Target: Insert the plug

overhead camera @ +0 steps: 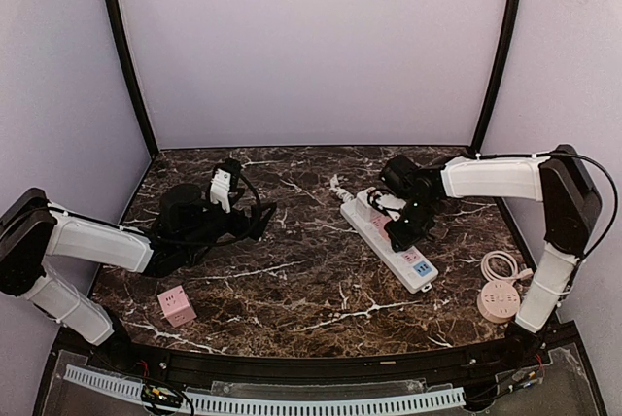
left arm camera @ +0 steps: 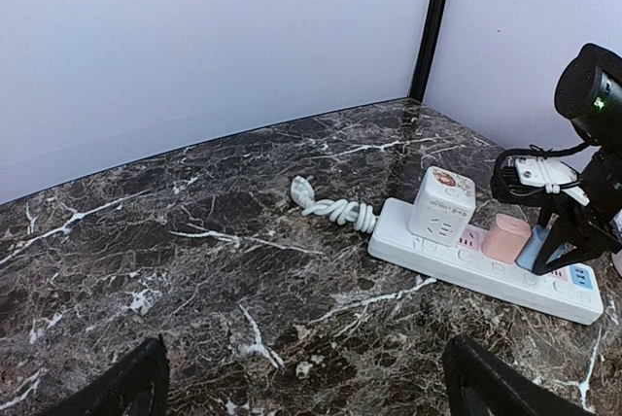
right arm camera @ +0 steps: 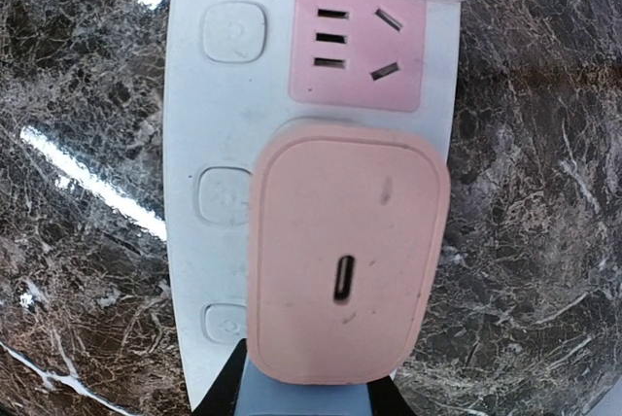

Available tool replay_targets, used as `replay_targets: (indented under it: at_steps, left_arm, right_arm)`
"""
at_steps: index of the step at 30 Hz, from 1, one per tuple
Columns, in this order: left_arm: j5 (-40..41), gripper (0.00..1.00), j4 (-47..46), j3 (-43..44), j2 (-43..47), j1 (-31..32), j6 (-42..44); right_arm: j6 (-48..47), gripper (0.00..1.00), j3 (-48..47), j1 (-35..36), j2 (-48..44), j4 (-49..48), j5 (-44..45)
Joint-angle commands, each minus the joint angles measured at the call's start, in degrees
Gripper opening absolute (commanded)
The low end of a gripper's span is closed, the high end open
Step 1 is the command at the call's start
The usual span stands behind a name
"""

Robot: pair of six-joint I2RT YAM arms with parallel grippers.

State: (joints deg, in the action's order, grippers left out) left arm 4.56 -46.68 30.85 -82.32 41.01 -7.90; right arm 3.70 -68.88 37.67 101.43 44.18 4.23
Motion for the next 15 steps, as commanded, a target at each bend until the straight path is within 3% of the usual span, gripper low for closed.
replay_targets:
  at_steps: [1, 8, 15]
  left_arm:
    - [0.2, 0.98, -1.1, -1.0, 1.4, -0.3, -0.2]
    - [0.4, 0.98, -1.0, -1.2, 1.6, -0.4, -0.1]
    - [0.7, 0.98, -1.0, -1.1, 1.3, -0.5, 0.0]
  right_arm:
    - [0.8, 0.00, 2.1, 0.8, 5.4, -3.5, 0.7]
    - [0.8, 0.00, 1.8, 1.4, 9.4, -6.4, -1.7]
    - [0.6, 0.00, -5.6, 3.0, 12.7, -5.5, -3.4]
